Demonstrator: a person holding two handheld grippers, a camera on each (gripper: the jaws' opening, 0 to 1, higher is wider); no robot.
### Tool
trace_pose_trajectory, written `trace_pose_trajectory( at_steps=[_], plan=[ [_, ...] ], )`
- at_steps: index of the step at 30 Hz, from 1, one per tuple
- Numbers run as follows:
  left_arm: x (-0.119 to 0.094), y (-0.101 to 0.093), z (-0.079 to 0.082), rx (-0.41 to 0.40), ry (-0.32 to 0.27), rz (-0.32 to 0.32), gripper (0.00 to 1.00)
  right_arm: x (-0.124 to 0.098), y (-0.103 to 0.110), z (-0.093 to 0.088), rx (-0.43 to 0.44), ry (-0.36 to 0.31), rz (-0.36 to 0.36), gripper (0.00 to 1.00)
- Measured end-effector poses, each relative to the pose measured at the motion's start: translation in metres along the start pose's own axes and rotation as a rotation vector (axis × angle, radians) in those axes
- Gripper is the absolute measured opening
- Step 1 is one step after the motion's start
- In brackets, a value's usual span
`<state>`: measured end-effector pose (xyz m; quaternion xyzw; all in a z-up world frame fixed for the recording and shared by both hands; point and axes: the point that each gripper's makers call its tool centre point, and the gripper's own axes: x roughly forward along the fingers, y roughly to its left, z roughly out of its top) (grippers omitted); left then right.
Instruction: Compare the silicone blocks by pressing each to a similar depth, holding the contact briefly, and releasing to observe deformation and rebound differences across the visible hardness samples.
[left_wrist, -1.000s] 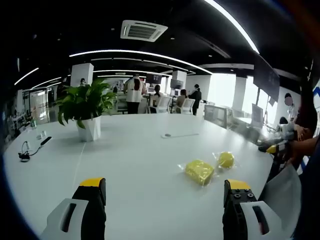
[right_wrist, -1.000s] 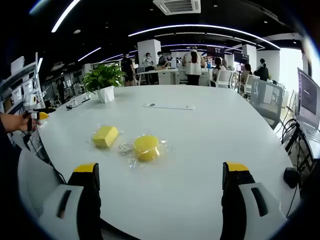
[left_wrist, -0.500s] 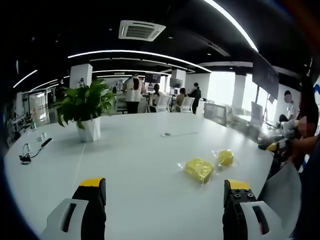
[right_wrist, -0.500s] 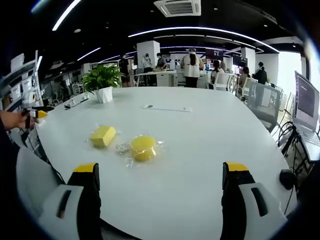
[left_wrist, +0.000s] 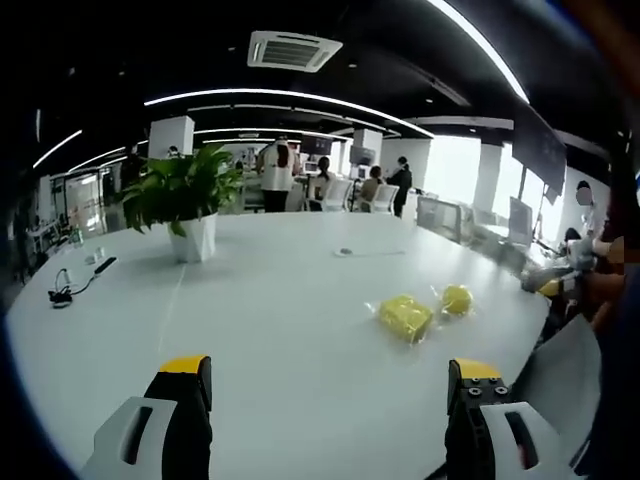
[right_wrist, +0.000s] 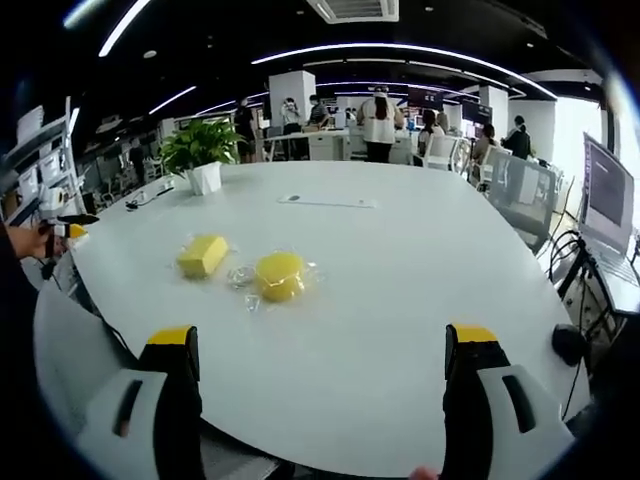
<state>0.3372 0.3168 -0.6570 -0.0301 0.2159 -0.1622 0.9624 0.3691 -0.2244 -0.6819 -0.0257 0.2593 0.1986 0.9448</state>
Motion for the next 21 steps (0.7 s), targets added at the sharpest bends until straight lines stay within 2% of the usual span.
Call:
trace_pose_trajectory(
  at_steps=[4, 7, 13, 17, 21],
  plan=[
    [0.002, -0.001, 0.002, -0.032, -0.023, 0.004, 1.00, 0.000, 0.004, 0.002, -0.013, 0.006, 0.004, 0.97],
    [0.006, -0.005, 0.001, -0.013, -0.015, -0.010, 1.00, -0.004, 0.004, 0.005, -0.013, 0.000, -0.001, 0.97],
    [0.013, -0.010, 0.004, -0.028, -0.020, -0.021, 1.00, -0.014, 0.001, -0.002, -0.011, -0.004, -0.007, 0.97],
    [0.015, -0.018, 0.014, 0.002, -0.018, -0.034, 1.00, -0.016, -0.003, -0.004, -0.003, -0.005, -0.021, 0.97],
    [0.018, -0.013, 0.018, 0.006, -0.024, -0.032, 1.00, -0.013, -0.005, -0.002, 0.003, -0.005, -0.023, 0.97]
  ],
)
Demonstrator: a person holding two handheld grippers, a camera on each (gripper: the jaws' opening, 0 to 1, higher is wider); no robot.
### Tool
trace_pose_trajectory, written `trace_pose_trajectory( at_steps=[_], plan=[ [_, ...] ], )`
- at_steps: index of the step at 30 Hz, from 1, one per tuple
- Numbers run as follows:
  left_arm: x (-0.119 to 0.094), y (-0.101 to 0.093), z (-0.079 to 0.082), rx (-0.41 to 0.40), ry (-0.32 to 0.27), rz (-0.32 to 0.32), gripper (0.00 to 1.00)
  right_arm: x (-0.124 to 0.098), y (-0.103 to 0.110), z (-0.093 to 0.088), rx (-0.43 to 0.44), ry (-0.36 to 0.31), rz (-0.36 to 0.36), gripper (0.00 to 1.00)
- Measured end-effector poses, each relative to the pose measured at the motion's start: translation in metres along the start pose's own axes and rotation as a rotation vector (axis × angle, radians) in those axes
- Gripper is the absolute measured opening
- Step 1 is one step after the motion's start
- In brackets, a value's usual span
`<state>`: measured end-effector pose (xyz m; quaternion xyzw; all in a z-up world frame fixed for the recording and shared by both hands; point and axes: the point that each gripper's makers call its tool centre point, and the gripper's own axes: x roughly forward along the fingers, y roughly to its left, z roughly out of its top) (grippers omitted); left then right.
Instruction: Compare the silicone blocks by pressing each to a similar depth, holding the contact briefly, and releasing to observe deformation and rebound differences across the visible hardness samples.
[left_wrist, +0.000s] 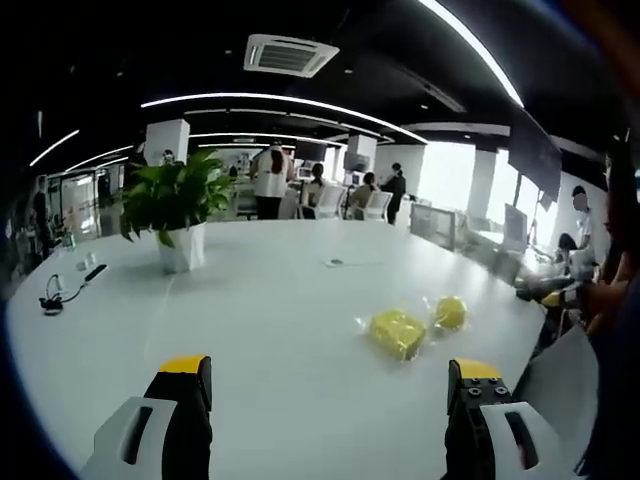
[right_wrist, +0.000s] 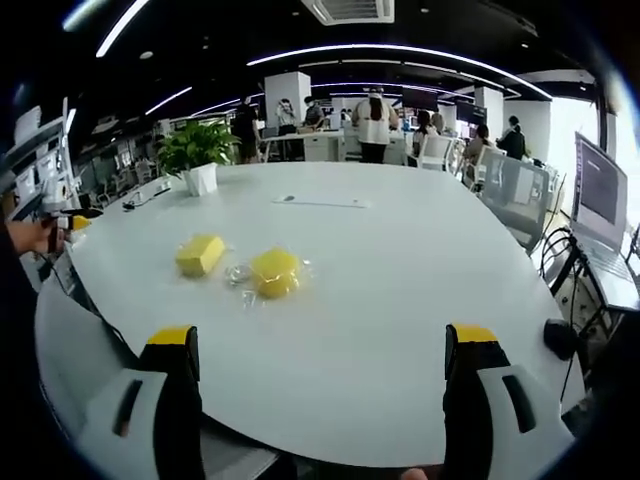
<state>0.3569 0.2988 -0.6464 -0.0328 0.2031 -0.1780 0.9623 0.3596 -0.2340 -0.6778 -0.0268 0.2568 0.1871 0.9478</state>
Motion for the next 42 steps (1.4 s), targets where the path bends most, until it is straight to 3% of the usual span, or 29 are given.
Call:
trace_pose_trajectory(
  at_steps=[5, 9, 13, 16, 18, 22, 24, 27, 30, 34, 35, 38, 42],
  plan=[
    [-0.002, -0.005, 0.005, -0.026, -0.024, 0.005, 1.00, 0.005, -0.002, 0.008, -0.022, 0.008, 0.017, 0.97],
    [-0.005, -0.015, -0.004, -0.001, 0.013, -0.008, 1.00, 0.012, -0.004, 0.013, -0.024, 0.008, 0.047, 0.97],
    [-0.013, -0.017, 0.005, -0.021, -0.029, 0.004, 1.00, 0.018, -0.005, 0.015, -0.026, 0.019, 0.081, 0.97],
    [-0.015, -0.015, 0.001, -0.002, 0.001, 0.024, 1.00, 0.019, -0.002, 0.014, -0.004, 0.038, 0.113, 0.97],
    [-0.017, -0.019, 0.007, 0.019, -0.007, 0.017, 1.00, 0.022, -0.002, 0.016, -0.004, 0.039, 0.123, 0.97],
    [-0.012, -0.013, 0.006, 0.027, -0.008, 0.019, 1.00, 0.025, -0.003, 0.013, -0.018, 0.034, 0.105, 0.97],
    [-0.007, -0.012, 0.003, 0.014, 0.011, 0.006, 1.00, 0.023, -0.006, 0.005, 0.018, 0.056, 0.073, 0.97],
    [0.002, -0.015, 0.005, 0.016, 0.027, -0.016, 1.00, 0.018, -0.005, 0.006, 0.032, 0.037, 0.055, 0.97],
    [0.010, -0.023, 0.010, 0.042, 0.033, -0.050, 1.00, 0.017, -0.003, 0.008, -0.011, 0.040, 0.055, 0.97],
    [0.026, -0.026, 0.007, 0.044, 0.033, -0.079, 1.00, 0.019, -0.007, 0.009, -0.018, 0.036, 0.043, 0.97],
    [0.027, -0.028, 0.005, 0.037, 0.053, -0.081, 1.00, 0.019, -0.004, 0.007, 0.007, 0.045, 0.053, 0.97],
    [0.022, -0.037, 0.015, 0.046, 0.033, -0.095, 1.00, 0.018, 0.001, 0.011, -0.014, 0.037, 0.063, 0.97],
    [0.023, -0.037, 0.013, 0.019, 0.050, -0.118, 1.00, 0.020, 0.002, 0.009, -0.008, 0.036, 0.054, 0.97]
  ],
)
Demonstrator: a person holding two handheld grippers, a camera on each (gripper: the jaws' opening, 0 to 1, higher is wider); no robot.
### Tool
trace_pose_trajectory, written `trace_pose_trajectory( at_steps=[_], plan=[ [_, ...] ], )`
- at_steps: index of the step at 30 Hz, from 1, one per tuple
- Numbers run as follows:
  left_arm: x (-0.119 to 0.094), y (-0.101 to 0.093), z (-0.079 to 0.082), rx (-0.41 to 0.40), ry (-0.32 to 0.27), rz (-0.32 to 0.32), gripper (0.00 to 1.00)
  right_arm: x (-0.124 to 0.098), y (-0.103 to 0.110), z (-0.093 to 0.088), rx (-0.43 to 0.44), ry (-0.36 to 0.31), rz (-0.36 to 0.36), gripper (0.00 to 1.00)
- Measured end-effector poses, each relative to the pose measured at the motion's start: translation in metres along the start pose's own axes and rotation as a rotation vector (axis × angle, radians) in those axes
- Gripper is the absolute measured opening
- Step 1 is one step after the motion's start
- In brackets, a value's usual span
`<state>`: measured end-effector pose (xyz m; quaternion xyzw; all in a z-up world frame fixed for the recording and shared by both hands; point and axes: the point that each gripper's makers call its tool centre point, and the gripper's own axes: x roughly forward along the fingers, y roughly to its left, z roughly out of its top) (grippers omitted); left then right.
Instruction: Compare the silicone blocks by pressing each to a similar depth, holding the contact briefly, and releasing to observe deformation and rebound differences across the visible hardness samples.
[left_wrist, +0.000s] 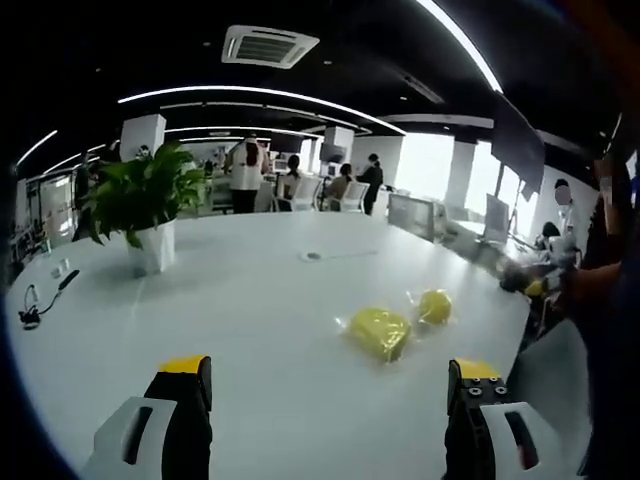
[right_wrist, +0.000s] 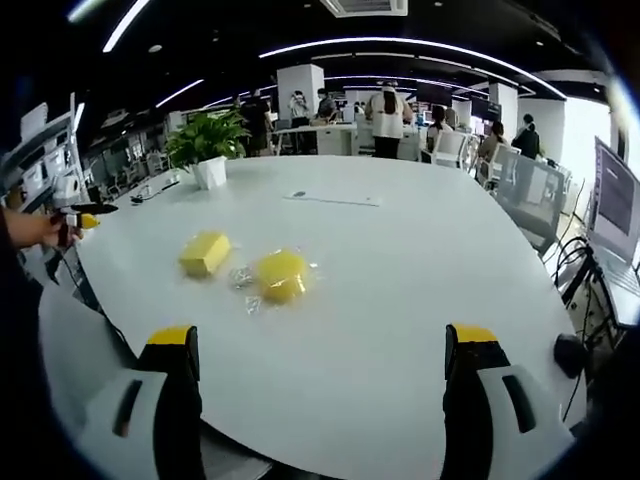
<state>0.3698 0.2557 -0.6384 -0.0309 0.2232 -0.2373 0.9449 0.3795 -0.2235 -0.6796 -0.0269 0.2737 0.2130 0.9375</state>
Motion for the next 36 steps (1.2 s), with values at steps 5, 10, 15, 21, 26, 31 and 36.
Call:
trace_pose_trajectory(
  at_steps=[5, 10, 15, 21, 26, 31, 36],
  plan=[
    [0.008, 0.009, -0.002, -0.111, 0.025, -0.018, 1.00, 0.000, 0.005, -0.003, -0.006, 0.006, 0.009, 0.97],
    [0.017, 0.010, 0.000, -0.199, 0.035, -0.040, 1.00, -0.003, 0.001, -0.002, 0.001, 0.001, 0.006, 0.97],
    [0.033, 0.003, 0.005, -0.277, 0.064, -0.104, 1.00, -0.008, -0.002, 0.001, -0.008, -0.009, 0.005, 0.97],
    [0.055, -0.004, 0.012, -0.258, 0.117, -0.147, 1.00, -0.016, -0.001, 0.001, -0.012, -0.019, 0.009, 0.97],
    [0.068, -0.016, 0.022, -0.323, 0.138, -0.185, 1.00, -0.022, -0.001, -0.005, -0.019, -0.022, 0.016, 0.97],
    [0.080, -0.027, 0.025, -0.332, 0.151, -0.215, 1.00, -0.026, -0.005, -0.002, -0.003, -0.047, 0.006, 0.97],
    [0.093, -0.032, 0.031, -0.383, 0.161, -0.265, 1.00, -0.027, -0.002, 0.000, 0.004, -0.060, 0.006, 0.97]
  ],
)
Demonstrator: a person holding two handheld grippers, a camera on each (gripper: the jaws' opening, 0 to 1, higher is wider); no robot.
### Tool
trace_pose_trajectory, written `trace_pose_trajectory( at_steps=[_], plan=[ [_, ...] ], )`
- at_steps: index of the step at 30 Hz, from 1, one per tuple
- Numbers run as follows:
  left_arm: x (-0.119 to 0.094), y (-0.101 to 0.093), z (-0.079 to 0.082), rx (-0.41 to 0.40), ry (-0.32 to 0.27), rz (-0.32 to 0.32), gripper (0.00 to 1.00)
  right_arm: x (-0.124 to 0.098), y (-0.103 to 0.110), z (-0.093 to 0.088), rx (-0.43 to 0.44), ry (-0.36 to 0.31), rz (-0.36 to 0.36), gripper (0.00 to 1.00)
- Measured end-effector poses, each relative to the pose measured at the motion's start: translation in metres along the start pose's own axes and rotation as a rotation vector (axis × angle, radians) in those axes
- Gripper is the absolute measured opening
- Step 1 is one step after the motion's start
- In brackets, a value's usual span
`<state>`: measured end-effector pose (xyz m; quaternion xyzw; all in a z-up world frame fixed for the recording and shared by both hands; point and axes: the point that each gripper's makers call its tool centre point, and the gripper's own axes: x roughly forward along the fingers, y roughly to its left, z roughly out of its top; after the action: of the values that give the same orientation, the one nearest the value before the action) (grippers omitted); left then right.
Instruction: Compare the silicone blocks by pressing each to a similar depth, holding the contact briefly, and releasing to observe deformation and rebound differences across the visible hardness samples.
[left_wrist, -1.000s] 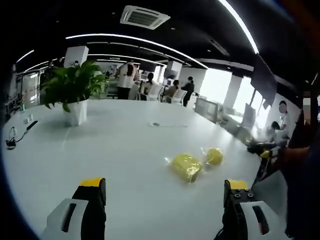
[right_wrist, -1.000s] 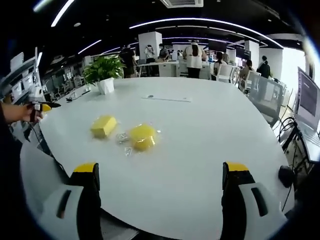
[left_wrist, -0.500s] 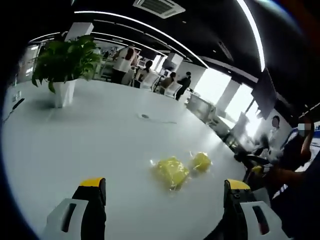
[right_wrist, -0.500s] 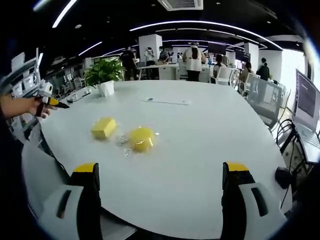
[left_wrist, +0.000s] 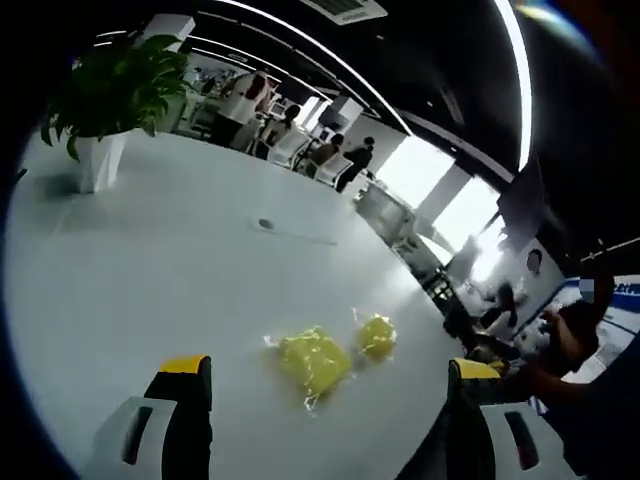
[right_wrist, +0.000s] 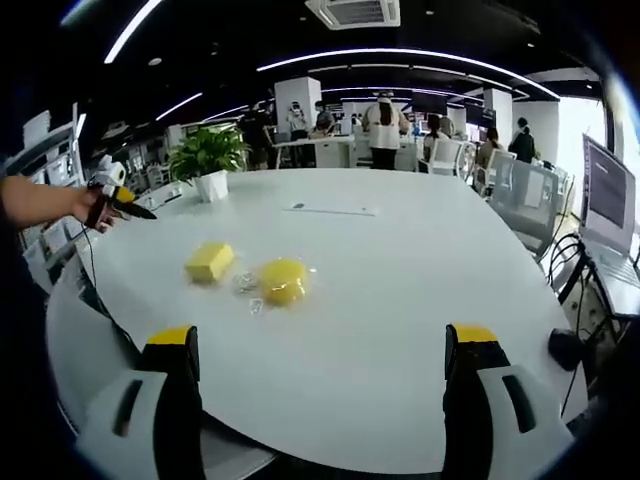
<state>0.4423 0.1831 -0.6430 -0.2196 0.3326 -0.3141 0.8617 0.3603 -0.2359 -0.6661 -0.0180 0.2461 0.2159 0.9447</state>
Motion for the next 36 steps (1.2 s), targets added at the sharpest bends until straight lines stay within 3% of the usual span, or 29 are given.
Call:
trace_pose_trajectory(
  at_steps=[6, 11, 18, 23, 28, 32, 36],
  plan=[
    [0.017, -0.008, 0.016, -0.005, -0.011, -0.040, 1.00, -0.003, 0.004, -0.002, -0.012, 0.003, 0.005, 0.97],
    [0.029, -0.009, 0.024, -0.075, -0.005, -0.073, 1.00, -0.007, 0.001, -0.001, -0.003, -0.002, -0.004, 0.97],
    [0.045, 0.002, 0.017, -0.188, 0.029, -0.084, 1.00, -0.008, -0.001, -0.004, 0.005, -0.001, -0.010, 0.97],
    [0.055, 0.008, 0.012, -0.201, 0.039, -0.070, 1.00, -0.004, 0.004, -0.007, 0.004, 0.006, 0.001, 0.97],
    [0.066, 0.022, -0.003, -0.252, 0.077, -0.046, 0.99, -0.003, 0.007, -0.010, -0.012, 0.018, 0.009, 0.97],
    [0.071, 0.028, -0.006, -0.237, 0.054, -0.035, 0.92, -0.002, 0.008, -0.014, -0.012, 0.029, 0.016, 0.97],
    [0.075, 0.030, -0.011, -0.292, 0.046, -0.053, 0.90, -0.002, 0.012, -0.016, -0.014, 0.042, 0.028, 0.97]
  ],
)
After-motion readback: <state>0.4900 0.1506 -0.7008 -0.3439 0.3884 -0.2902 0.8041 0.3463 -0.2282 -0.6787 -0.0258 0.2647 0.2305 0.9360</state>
